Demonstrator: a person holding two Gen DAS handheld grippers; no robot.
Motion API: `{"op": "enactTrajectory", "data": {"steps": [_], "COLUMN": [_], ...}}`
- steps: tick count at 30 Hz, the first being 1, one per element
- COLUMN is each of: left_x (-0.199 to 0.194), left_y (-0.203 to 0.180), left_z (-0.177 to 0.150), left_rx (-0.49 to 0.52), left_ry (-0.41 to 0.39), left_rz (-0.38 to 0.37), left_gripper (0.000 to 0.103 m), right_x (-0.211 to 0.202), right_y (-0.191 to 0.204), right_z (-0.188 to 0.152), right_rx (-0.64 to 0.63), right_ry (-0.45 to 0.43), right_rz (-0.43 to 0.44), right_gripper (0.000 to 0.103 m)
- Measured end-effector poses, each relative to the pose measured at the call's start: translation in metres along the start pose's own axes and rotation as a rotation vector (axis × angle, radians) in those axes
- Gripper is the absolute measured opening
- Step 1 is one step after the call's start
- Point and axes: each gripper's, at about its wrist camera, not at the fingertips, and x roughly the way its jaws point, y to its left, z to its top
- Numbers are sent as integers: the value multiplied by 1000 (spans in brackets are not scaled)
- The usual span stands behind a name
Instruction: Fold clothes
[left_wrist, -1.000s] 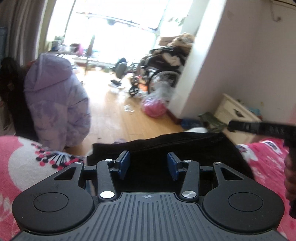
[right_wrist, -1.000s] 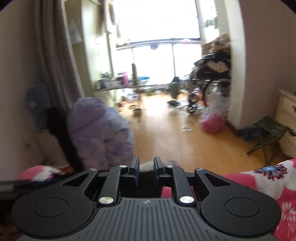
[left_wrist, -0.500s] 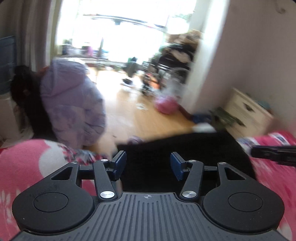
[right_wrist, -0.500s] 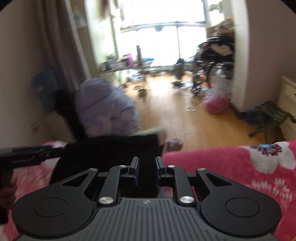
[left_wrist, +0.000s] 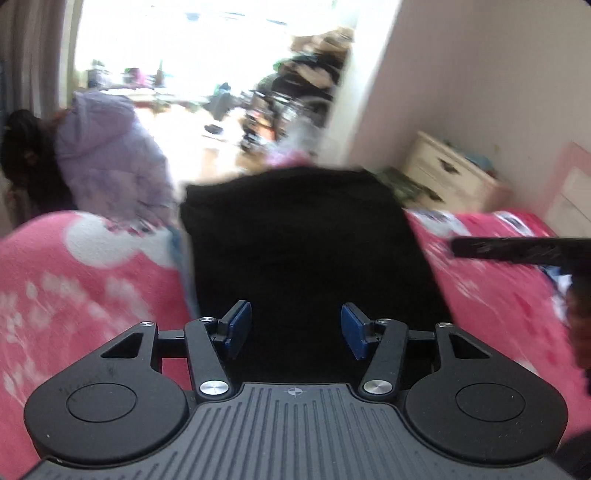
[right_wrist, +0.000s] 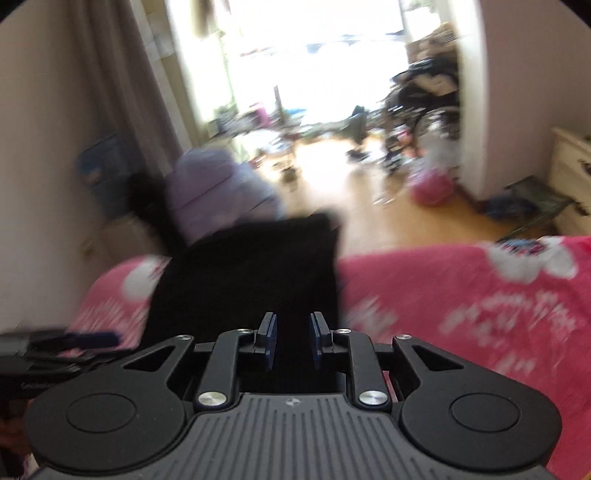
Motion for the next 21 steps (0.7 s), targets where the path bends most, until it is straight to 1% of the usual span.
{"op": "enactTrajectory", "data": {"steps": [2,3,5,7,9,11,12,14,17,19,21], "left_x": [7,13,22,13,2,6,11,17,-1,-13,-21], "left_y": [-14,-19,-25,-25,-27,-32,-34,-32,-34,-37,-41], "left_z": [-16,-24,-36,-39,-39,-40,-44,-49,-48,-44,-38], "left_rx": [25,46,79,54,37,52,58,45,27,40,43], "left_ry": [44,63,103,79,45,68,102,148,99,53,35], "left_rz": [-18,-1,83,80,59,90,106,153,176,191,201], "left_gripper": [54,54,54,54,57,62,62,61,63,71,83], "right_x": [14,21,26,12,-1,0,2,20,13,-3,-20], "right_y": [9,10,3,-4,-1,5,6,3,-4,-4,-3], "right_z": [-18,-26,-39,-42,-39,-38,-41,-55,-76,-76,-74], "right_rx": [-1,-5,13,93,127,122,132,163,213,223,230], "right_ry": [61,82,109,73,31,21,39,118,181,146,104], "right_rz": [15,-10,-112,-83,-7,20,32,45,-45,-69,-89], "right_gripper": [22,22,23,25,25,27,27,28,28,29,39]}}
